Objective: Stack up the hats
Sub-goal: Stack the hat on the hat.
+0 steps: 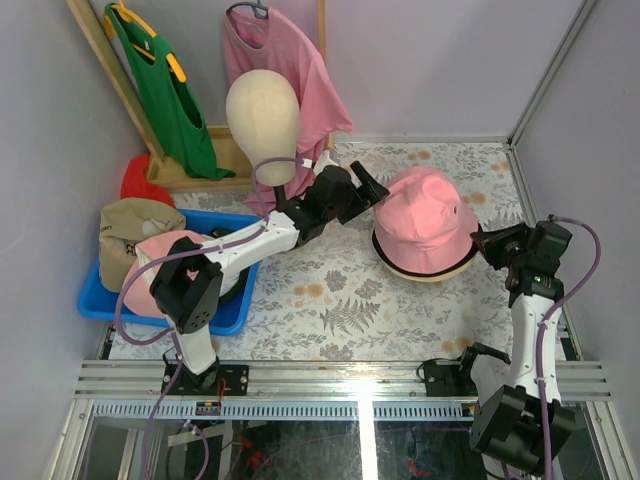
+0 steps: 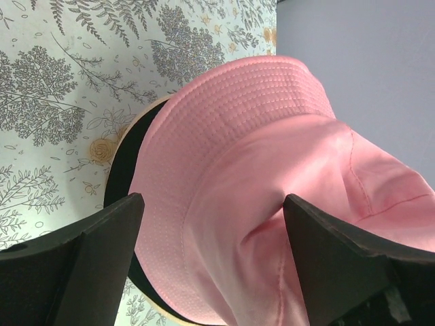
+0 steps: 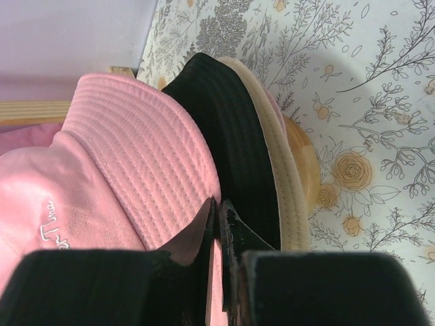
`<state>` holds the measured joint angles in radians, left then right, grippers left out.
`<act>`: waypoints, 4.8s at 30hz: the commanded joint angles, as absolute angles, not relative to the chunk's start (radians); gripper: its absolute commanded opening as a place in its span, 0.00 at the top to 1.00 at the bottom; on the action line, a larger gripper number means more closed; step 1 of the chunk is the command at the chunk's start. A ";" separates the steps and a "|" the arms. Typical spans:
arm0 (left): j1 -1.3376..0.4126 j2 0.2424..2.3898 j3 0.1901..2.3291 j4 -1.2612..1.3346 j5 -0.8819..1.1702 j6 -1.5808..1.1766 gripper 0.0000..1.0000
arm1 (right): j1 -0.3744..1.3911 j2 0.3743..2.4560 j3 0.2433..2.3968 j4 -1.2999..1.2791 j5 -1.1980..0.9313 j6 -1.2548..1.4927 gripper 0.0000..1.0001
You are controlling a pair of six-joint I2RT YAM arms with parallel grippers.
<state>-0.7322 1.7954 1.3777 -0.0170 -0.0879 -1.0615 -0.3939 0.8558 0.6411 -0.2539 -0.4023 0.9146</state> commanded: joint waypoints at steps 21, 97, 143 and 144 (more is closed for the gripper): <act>-0.793 1.741 1.188 0.176 -0.313 -1.267 0.15 | -0.437 0.881 0.657 -0.249 -0.392 0.888 1.00; -0.697 1.986 1.016 1.025 0.029 -1.218 0.06 | -0.508 1.132 0.792 -0.192 -0.537 0.808 0.99; -0.697 1.951 0.930 1.153 0.081 -1.262 0.87 | -0.515 1.153 0.836 -0.243 -0.540 0.793 0.97; -0.697 1.952 0.928 1.156 0.084 -1.264 0.92 | -0.515 1.150 0.836 -0.245 -0.540 0.793 0.97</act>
